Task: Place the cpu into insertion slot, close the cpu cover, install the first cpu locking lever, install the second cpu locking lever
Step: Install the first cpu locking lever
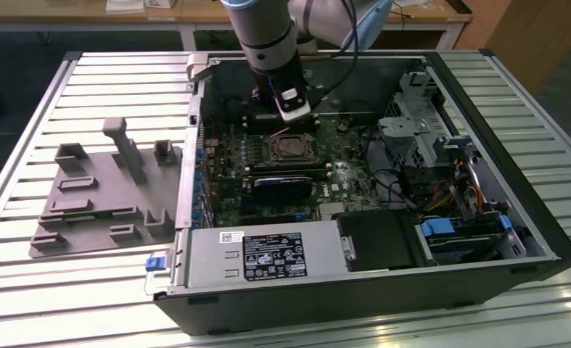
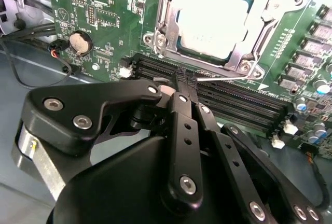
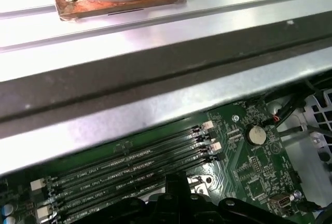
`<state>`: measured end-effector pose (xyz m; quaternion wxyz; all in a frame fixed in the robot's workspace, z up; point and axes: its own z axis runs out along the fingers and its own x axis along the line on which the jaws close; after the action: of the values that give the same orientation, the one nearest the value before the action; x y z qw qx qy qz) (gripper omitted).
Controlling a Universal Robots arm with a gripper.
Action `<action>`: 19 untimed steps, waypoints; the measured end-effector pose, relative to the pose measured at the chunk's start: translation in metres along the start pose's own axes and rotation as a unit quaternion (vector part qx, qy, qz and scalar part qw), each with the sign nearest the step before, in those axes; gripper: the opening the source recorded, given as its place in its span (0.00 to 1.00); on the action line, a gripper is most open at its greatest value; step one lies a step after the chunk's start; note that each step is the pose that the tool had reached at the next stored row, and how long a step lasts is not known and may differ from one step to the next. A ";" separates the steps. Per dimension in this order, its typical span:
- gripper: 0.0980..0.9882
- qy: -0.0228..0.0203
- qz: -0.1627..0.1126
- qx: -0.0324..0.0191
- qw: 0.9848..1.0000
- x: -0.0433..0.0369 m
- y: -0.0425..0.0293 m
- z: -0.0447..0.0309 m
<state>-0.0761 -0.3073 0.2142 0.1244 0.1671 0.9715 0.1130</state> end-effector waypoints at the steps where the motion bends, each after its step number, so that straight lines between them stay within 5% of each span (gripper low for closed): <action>1: 0.01 0.000 0.001 0.000 1.000 0.0004 0.0009 0.0003; 19: 0.01 0.000 0.001 0.001 1.000 0.0004 0.0035 0.0074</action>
<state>-0.0734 -0.3027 0.2080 0.1246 0.1686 0.9713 0.1125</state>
